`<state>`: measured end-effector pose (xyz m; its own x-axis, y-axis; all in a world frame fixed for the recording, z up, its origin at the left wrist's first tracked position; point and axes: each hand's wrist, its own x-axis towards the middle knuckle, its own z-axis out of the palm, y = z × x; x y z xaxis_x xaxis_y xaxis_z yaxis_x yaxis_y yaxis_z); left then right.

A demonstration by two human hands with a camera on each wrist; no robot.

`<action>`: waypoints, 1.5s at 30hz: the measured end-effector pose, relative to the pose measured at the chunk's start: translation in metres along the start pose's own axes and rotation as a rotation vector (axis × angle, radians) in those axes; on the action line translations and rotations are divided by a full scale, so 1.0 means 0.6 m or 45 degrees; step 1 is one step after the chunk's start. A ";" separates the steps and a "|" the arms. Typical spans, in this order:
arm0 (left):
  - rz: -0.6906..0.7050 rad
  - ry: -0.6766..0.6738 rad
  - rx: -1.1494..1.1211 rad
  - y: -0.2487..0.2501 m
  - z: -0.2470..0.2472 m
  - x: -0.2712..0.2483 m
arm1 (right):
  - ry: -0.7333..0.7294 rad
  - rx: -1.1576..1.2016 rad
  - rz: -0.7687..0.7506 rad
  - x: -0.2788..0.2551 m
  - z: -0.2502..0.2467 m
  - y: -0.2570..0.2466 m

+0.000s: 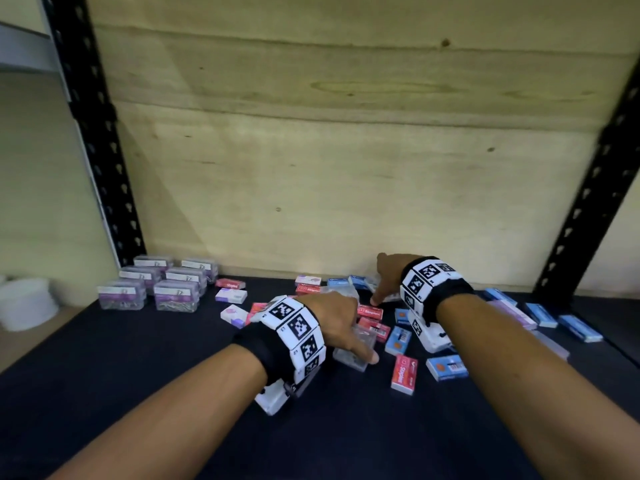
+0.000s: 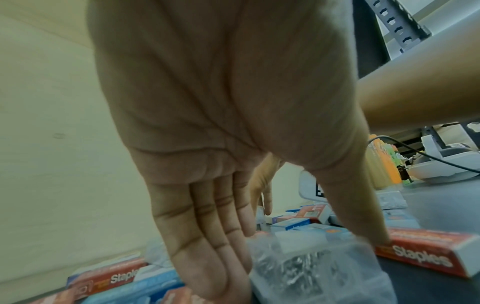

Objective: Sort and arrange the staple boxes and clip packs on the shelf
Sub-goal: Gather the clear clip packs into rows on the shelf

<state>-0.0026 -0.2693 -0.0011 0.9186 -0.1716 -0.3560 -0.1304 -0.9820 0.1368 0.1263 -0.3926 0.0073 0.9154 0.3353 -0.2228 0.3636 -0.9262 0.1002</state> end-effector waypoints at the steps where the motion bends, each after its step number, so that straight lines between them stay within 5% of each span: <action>1: -0.003 0.006 0.011 0.002 0.001 0.000 | 0.001 0.001 0.005 0.001 0.000 0.001; 16: 0.119 -0.117 -0.417 -0.030 -0.009 -0.025 | -0.045 0.206 -0.059 -0.006 -0.020 0.027; 32: 0.085 -0.044 -0.547 -0.041 -0.003 -0.018 | -0.156 0.274 -0.090 -0.037 -0.031 0.036; 39: 0.161 -0.016 -0.271 -0.041 -0.006 -0.017 | -0.202 0.293 -0.057 -0.049 -0.034 0.050; 45: 0.208 0.026 -0.305 -0.049 -0.005 -0.012 | -0.225 0.304 -0.100 -0.061 -0.044 0.050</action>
<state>-0.0042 -0.2391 0.0000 0.9001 -0.3222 -0.2932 -0.1879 -0.8943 0.4060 0.1081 -0.4279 0.0442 0.8343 0.3916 -0.3881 0.3619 -0.9200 -0.1503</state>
